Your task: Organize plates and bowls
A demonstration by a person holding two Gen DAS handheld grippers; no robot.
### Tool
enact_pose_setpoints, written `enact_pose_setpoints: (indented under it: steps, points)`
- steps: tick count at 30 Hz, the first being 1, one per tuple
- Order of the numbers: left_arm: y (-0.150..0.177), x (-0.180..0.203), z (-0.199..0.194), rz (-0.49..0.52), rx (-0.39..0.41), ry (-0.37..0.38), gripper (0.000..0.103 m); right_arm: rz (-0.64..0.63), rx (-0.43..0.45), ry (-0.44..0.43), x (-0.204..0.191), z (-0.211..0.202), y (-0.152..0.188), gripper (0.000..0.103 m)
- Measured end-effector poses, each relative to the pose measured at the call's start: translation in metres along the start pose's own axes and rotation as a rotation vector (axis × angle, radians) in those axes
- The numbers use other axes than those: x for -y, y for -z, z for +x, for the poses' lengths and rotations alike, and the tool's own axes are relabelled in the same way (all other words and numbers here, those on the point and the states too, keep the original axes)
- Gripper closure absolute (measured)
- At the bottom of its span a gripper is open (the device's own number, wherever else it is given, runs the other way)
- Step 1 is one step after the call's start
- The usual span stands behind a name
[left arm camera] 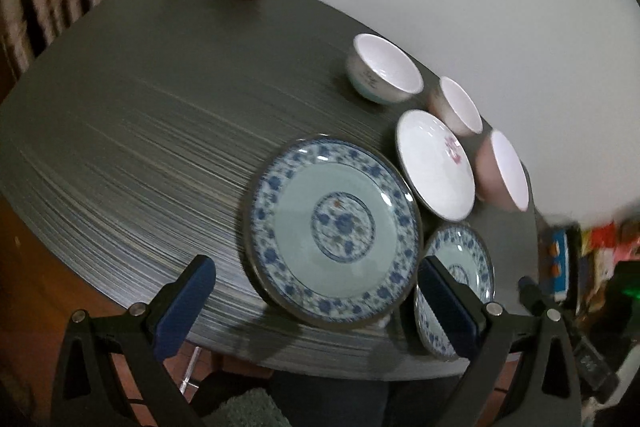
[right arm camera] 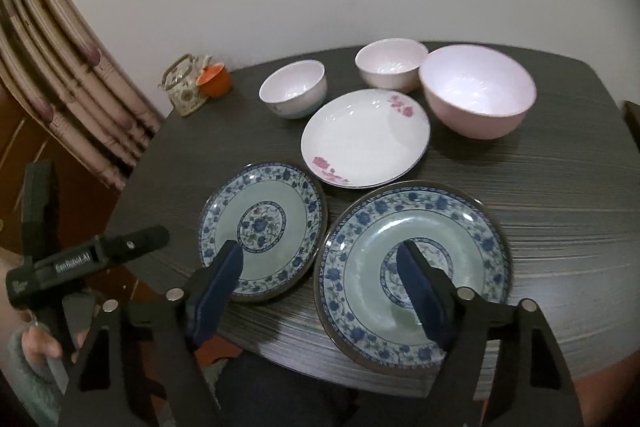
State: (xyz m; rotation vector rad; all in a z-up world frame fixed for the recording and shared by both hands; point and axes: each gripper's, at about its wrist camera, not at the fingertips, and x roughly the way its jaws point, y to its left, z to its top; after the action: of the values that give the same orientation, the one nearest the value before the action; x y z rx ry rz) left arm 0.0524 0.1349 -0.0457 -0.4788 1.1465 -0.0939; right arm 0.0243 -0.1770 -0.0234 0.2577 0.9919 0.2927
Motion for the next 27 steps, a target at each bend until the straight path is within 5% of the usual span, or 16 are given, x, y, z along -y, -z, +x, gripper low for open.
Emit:
enact_pose_setpoints:
  steps: [15,22,27]
  points:
    - [-0.023,-0.041,0.034,-0.118,-0.087,0.056,0.01,0.017,-0.233,-0.112,0.001,0.1,-0.034,0.042]
    - [-0.029,-0.05,0.048,-0.148,-0.138,0.078,0.031,0.017,-0.28,-0.121,-0.002,0.134,-0.039,0.052]
    - [-0.03,-0.053,0.054,-0.145,-0.154,0.082,0.034,0.025,-0.305,-0.121,0.001,0.149,-0.042,0.06]
